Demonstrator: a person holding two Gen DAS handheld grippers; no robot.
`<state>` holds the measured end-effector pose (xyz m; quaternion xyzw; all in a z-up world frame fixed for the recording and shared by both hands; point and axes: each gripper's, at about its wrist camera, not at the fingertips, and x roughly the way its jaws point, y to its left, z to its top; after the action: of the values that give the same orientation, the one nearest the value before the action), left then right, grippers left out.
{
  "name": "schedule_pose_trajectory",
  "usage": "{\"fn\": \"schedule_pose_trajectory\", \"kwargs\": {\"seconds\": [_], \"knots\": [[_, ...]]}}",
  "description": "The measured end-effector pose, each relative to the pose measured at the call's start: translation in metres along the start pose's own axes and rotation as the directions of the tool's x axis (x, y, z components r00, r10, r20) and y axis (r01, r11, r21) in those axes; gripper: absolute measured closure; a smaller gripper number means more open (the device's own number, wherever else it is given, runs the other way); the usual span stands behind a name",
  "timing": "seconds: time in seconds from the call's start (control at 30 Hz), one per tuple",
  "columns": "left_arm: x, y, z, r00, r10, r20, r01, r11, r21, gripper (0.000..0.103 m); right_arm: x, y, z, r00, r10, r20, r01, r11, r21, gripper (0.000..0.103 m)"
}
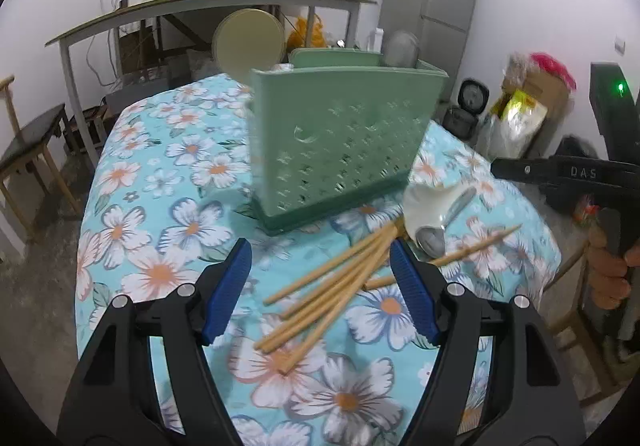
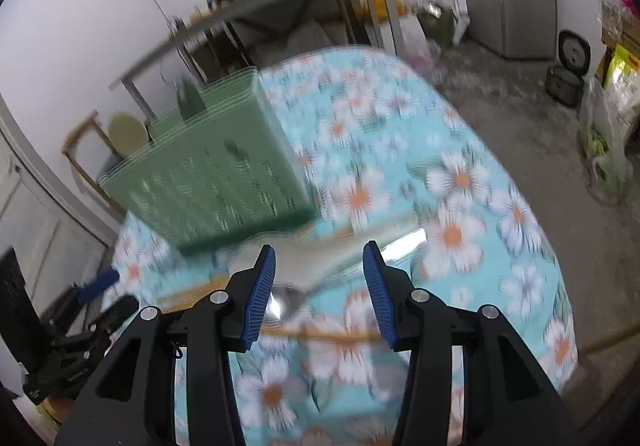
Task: Organize utensils
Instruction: 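Move the left tool toward the metal spoon beside the chopsticks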
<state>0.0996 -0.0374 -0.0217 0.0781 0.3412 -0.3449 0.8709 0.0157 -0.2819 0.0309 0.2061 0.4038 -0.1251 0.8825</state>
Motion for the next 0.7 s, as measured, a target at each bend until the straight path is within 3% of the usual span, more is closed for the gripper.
{"fn": "schedule_pose_trajectory", "kwargs": {"seconds": [0.1,0.17,0.23,0.27,0.33,0.43,0.57,0.63,0.7], "knots": [[-0.008,-0.008,0.002,1.0,0.028,0.012,-0.028,0.999,-0.033,0.035,0.002,-0.008,-0.01,0.999,-0.029,-0.03,0.029,1.0,0.007,0.058],[-0.021,-0.012,0.001,0.996,0.041,0.081,-0.033,0.995,-0.097,0.034,0.001,-0.017,-0.014,1.0,-0.025,0.009,0.024,0.999,0.042,0.058],[-0.021,-0.013,-0.003,0.997,-0.015,0.076,0.028,0.985,-0.171,0.034,0.002,-0.022,-0.016,0.999,-0.036,0.034,0.034,0.997,0.065,0.058],[-0.015,-0.019,-0.006,0.996,-0.083,0.034,0.087,0.983,-0.162,0.034,0.003,-0.027,-0.018,0.998,-0.032,0.048,0.028,0.996,0.089,0.058],[-0.007,-0.03,-0.009,0.995,-0.103,-0.01,0.1,0.984,-0.145,0.034,0.004,-0.031,-0.02,0.998,-0.028,0.064,0.021,0.994,0.109,0.058],[0.002,-0.042,-0.009,0.979,-0.199,-0.037,0.19,0.968,-0.163,0.034,0.001,-0.034,-0.02,0.995,-0.014,0.095,0.002,0.992,0.124,0.058],[0.016,-0.056,-0.007,0.969,-0.239,-0.066,0.227,0.962,-0.153,0.045,0.004,-0.034,-0.022,0.995,0.027,0.096,-0.039,0.991,0.124,0.058],[0.023,-0.059,-0.006,0.959,-0.274,-0.074,0.257,0.95,-0.18,0.055,0.005,-0.034,-0.023,0.995,0.031,0.096,-0.042,0.993,0.111,0.058],[0.029,-0.059,-0.005,0.954,-0.291,-0.075,0.271,0.941,-0.204,0.058,0.007,-0.038,-0.023,0.995,0.028,0.094,-0.039,0.993,0.108,0.058]]}}
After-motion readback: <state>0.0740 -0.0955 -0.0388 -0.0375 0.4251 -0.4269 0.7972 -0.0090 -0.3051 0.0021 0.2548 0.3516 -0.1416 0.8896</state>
